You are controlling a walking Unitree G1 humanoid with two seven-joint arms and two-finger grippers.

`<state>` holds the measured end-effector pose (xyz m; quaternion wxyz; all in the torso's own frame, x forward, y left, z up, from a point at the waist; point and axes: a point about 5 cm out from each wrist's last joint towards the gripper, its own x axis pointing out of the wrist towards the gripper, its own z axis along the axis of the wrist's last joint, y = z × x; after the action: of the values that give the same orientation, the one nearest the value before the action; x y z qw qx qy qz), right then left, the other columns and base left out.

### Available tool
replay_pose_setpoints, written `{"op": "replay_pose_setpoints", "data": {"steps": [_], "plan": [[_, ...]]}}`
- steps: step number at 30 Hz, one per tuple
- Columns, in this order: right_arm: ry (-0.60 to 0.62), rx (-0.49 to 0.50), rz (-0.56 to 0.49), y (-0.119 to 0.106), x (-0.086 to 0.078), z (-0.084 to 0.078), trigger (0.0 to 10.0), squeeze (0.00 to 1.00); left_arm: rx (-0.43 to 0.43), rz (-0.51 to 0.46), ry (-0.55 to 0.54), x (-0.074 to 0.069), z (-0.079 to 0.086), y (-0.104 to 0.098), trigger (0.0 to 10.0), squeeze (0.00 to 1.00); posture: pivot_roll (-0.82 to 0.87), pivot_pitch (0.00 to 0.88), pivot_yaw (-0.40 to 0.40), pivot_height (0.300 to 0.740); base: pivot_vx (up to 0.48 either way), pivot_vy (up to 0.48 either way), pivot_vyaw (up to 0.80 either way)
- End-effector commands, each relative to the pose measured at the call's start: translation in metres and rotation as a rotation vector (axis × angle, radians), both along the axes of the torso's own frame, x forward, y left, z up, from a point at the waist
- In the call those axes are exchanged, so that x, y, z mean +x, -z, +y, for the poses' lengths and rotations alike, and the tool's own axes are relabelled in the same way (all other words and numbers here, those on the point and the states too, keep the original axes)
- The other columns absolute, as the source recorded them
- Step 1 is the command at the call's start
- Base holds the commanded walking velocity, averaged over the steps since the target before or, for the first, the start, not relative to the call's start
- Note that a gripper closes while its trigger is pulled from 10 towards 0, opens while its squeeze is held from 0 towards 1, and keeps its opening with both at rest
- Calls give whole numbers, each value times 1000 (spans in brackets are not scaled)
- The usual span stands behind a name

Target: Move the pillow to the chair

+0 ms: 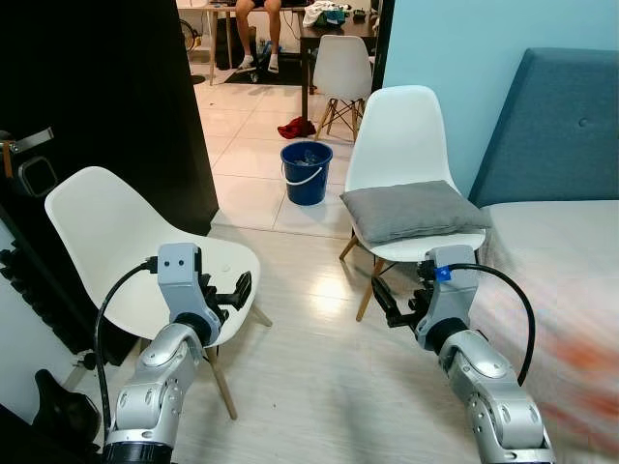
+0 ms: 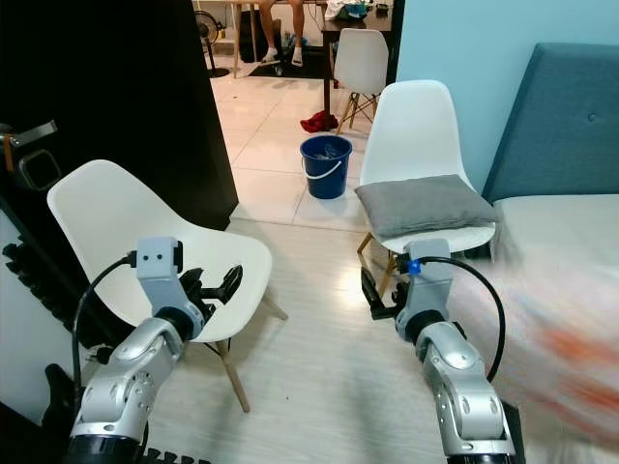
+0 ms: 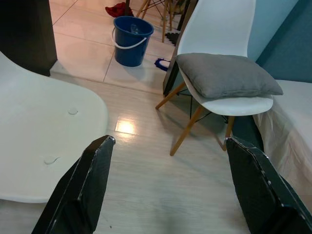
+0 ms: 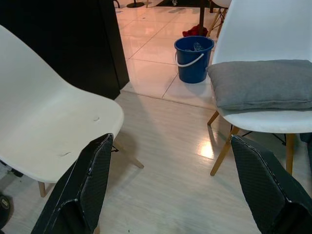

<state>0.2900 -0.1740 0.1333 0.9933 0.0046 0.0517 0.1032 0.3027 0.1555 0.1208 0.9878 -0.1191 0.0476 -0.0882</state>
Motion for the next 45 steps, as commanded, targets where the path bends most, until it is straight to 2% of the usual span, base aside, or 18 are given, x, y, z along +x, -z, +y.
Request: {"op": "replay_pose_setpoints", "data": {"steps": [1, 23, 45], "plan": [[-4, 19, 8, 0, 1, 0, 10000, 0, -5, 12, -6, -1, 2, 4, 10000, 0, -73, 0, 8, 725, 0, 0, 0], [-5, 23, 8, 0, 2, 0, 10000, 0, -8, 14, -5, 0, 2, 4, 10000, 0, -74, 0, 9, 725, 0, 0, 0], [8, 29, 40, 2, 3, 0, 10000, 0, -13, 15, 0, 1, 2, 4, 10000, 0, -75, 0, 12, 725, 0, 0, -776]]}}
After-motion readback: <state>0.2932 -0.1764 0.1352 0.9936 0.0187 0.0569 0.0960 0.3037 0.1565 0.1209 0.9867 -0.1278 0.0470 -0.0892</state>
